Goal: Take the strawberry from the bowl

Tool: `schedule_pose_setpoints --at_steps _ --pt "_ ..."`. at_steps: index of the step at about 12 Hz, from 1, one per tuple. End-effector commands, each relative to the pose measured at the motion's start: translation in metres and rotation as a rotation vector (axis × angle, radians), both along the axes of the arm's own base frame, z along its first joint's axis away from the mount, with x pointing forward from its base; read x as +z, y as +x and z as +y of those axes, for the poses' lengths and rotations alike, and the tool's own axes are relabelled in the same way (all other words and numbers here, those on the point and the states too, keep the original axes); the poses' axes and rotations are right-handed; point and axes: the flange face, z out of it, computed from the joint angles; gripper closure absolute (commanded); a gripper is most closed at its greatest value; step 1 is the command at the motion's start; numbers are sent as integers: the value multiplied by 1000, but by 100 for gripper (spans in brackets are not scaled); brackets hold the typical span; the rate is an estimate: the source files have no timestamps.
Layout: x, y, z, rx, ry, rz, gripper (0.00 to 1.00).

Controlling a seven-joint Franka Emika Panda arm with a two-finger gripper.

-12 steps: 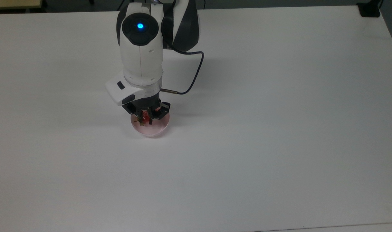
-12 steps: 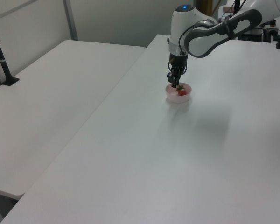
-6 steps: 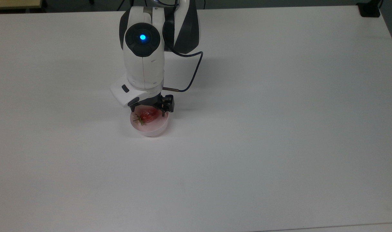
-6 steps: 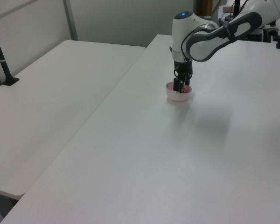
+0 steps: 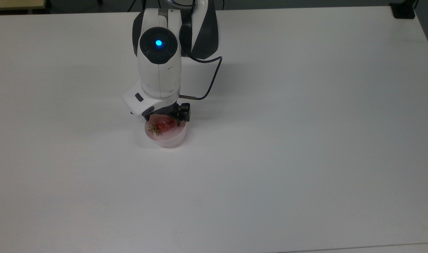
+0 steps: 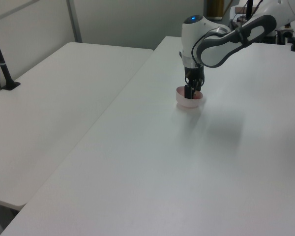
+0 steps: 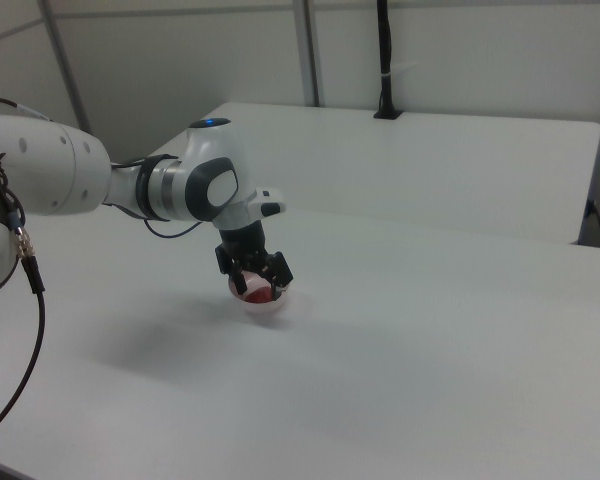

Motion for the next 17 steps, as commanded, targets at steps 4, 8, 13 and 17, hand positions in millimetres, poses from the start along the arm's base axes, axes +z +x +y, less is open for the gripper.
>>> schedule_pose_setpoints --at_steps 4,8,13,17 --pt "43 8 6 7 7 -67 3" --pt "27 7 23 35 20 -42 7" --pt "1 2 22 72 7 0 18" --pt "-6 2 22 89 6 9 29"
